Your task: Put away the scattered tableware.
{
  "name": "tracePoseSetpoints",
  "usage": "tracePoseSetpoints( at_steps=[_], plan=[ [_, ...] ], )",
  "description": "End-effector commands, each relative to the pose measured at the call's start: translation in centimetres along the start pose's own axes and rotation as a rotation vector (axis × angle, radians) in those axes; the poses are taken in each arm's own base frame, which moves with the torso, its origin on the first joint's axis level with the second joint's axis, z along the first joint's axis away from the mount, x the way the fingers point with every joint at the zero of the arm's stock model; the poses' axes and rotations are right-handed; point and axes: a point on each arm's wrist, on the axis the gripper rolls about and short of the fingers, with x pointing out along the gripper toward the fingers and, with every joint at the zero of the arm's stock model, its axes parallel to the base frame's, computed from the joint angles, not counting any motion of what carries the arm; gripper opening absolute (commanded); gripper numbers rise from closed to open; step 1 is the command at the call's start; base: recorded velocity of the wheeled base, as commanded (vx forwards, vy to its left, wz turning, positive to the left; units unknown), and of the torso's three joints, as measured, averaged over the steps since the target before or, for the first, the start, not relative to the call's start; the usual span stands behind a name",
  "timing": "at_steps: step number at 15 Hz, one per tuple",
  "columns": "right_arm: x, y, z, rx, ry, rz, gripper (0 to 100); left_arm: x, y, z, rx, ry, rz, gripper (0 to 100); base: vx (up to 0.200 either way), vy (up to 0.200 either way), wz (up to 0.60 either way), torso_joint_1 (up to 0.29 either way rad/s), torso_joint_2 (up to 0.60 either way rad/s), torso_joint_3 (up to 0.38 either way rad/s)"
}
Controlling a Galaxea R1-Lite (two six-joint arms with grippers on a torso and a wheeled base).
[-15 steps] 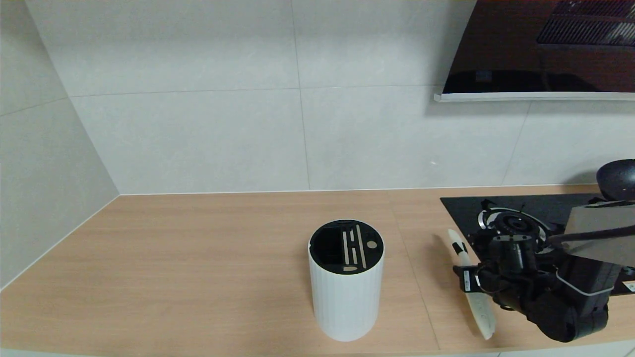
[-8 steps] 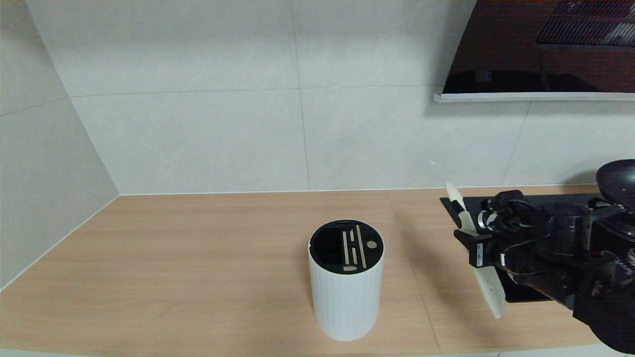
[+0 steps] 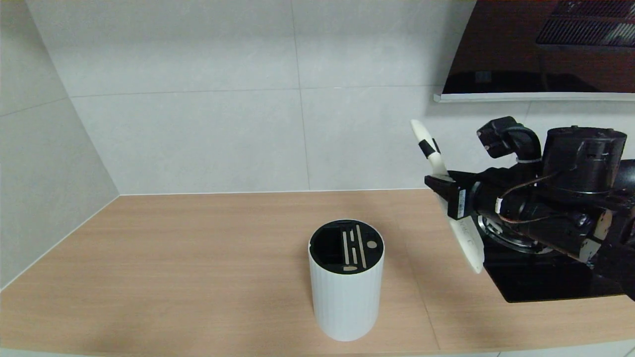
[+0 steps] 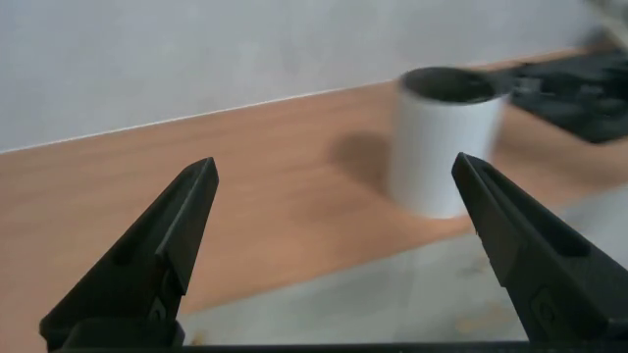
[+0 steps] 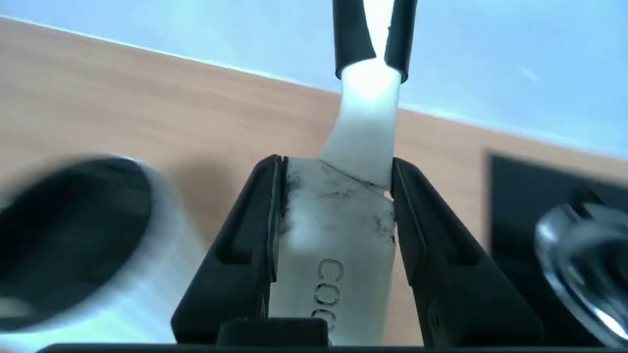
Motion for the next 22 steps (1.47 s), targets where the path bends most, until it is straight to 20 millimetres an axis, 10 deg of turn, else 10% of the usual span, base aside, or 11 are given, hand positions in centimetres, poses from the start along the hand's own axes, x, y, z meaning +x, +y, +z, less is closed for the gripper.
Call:
tracePoseSetpoints(
  at_steps=[1, 6, 11, 22],
  plan=[
    [-1.6, 2.9, 2.6, 0.006, -0.077, 0.082, 0, 8.7, 2.8, 7.6, -0.086, 0.175, -0.19, 100, 0.0, 0.0, 0.0, 0.0, 0.0, 0.0],
    [-3.5, 8.2, 2.0, 0.036, -0.056, 0.187, 0, 17.8, 0.1, 8.2, -0.522, 0.244, -0.472, 100, 0.0, 0.0, 0.0, 0.0, 0.0, 0.0],
    [-2.3, 12.0, -0.2, 0.063, 0.013, 0.22, 0, 24.3, -3.5, 4.3, -0.736, 0.23, -0.573, 100, 0.0, 0.0, 0.0, 0.0, 0.0, 0.0],
    [-3.6, 15.9, -1.0, 0.096, -0.018, 0.31, 0, 26.9, -6.1, 2.5, -0.741, 0.18, -0.503, 100, 0.0, 0.0, 0.0, 0.0, 0.0, 0.0]
  ],
)
